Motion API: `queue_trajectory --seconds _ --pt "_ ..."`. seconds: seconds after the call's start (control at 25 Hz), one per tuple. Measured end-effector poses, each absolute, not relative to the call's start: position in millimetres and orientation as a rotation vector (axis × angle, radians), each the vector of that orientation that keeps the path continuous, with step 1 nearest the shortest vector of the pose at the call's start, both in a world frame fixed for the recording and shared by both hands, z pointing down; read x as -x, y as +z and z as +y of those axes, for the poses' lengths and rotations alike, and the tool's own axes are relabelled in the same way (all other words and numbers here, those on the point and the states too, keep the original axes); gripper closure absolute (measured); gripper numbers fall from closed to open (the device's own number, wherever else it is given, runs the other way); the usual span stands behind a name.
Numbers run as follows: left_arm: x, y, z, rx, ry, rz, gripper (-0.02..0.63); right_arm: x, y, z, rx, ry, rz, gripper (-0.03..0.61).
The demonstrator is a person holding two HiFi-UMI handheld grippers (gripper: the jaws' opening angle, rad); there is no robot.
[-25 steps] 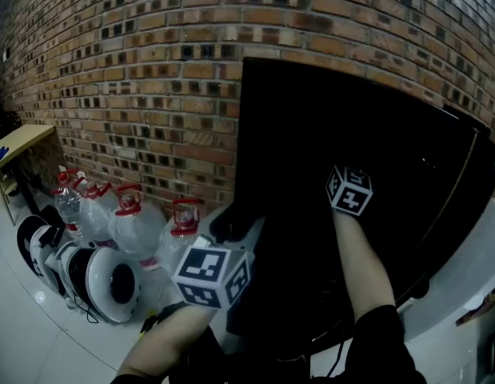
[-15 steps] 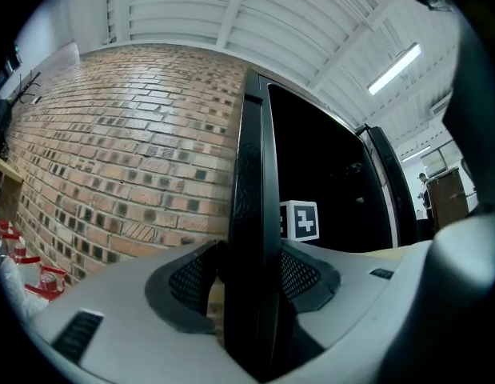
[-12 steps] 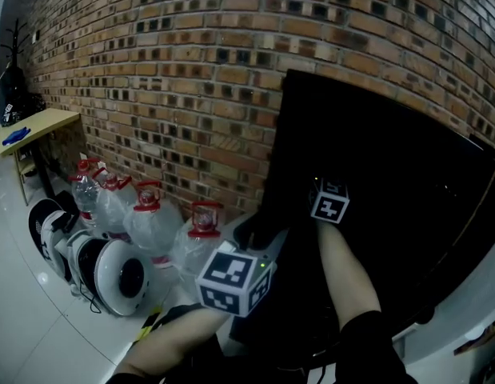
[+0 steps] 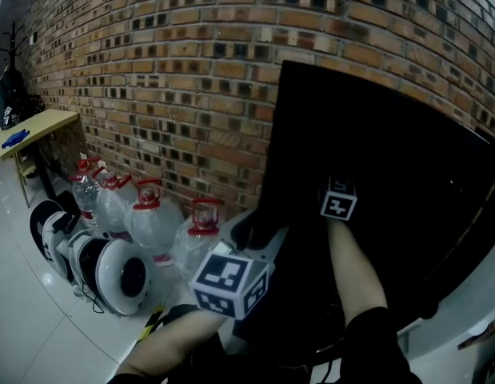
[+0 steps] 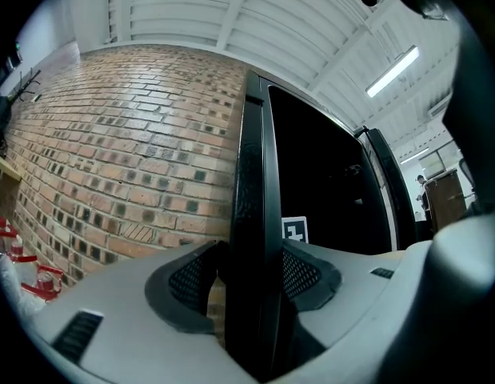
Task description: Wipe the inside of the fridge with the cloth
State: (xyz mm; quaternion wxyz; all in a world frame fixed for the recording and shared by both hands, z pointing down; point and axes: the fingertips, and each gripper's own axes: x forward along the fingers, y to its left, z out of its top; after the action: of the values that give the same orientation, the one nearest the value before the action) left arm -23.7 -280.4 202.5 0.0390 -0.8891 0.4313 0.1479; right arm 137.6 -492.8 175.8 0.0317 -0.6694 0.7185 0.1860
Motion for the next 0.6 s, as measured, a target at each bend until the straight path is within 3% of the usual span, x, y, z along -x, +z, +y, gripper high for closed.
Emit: queue_trajectory --seconds 0.6 --pt "25 202 -281 2.693 0.456 1.354 0.407 -235 175 -463 2.295 0.513 2.006 0.505"
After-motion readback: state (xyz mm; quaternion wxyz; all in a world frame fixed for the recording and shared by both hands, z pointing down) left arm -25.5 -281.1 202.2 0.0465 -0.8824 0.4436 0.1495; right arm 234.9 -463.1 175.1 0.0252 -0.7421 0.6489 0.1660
